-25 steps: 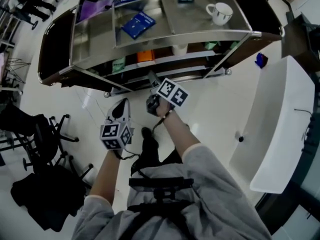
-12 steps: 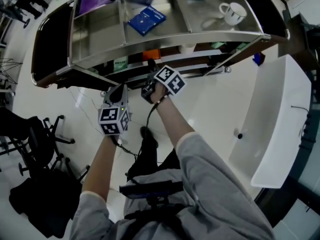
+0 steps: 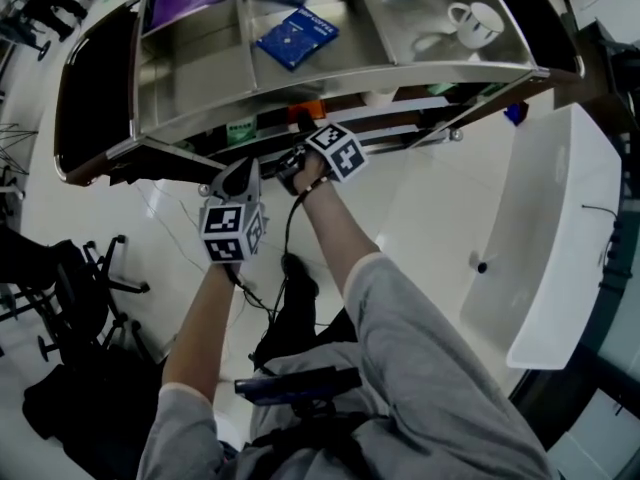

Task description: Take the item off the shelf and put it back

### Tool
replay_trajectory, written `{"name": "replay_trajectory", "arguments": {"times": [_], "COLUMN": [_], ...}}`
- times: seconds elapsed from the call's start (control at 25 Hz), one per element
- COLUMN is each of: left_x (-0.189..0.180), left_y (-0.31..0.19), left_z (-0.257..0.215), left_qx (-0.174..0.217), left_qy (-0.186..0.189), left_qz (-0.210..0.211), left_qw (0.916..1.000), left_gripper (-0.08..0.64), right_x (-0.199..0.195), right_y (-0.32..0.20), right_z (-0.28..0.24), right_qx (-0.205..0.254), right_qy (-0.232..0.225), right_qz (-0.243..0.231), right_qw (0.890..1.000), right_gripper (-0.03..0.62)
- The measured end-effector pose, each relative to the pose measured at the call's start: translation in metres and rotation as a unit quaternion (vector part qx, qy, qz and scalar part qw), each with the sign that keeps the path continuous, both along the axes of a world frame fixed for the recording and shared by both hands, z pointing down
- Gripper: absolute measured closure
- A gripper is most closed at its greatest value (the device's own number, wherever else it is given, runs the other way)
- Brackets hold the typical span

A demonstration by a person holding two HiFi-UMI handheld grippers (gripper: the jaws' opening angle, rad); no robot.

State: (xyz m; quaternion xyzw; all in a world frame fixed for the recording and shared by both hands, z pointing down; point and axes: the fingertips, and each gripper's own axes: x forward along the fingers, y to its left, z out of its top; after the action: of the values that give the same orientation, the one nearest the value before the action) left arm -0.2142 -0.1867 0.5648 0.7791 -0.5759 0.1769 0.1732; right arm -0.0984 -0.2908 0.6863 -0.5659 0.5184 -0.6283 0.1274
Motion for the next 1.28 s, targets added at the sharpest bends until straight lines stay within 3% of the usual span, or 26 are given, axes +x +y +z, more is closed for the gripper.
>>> {"name": "replay_trajectory", "arguments": {"times": [0.44,0.52,0.56,0.68,1.28], "left_x": [-0.005,-0.008,-0.008,-0.008,-0.005], "left_y": [0.001,0.000,0.001,0.002,-0.002], "left_z": [0.009,0.012,0.013,0.016,0.020], "left_qx": [-0.009,-0.011,-0.013,-0.014,-0.020], "left_qy": [-0.005,-0.005,-0.004,-0.001,0.007], "left_qz": [0.005,0.003,0.002,-0.001,-0.008], "left_qw": [0.9999,0.9999,0.9999,0.9999,0.9998], "left_gripper": [0.552,0.553,0.552,0.553,0.553], "right_x": [-0.003,-0.006,-0.005,-0.002,0.005], "right_y": [-0.014,-0.013,-0.016,-0.018,-0.018], "right_z": [0.009,0.008,0.006,0.006,0.001], "right_qx": [-0.020,-0.019,-0.009,0.001,0.018], "right_qy": [-0.005,-0.010,-0.005,0.009,-0.007], "right_qz": [0.019,0.016,0.017,0.022,0.025], "right_qw": [1.000,1.000,1.000,1.000,1.000], "right_gripper": [0.227,0.265,0.325,0.362,0.417]}}
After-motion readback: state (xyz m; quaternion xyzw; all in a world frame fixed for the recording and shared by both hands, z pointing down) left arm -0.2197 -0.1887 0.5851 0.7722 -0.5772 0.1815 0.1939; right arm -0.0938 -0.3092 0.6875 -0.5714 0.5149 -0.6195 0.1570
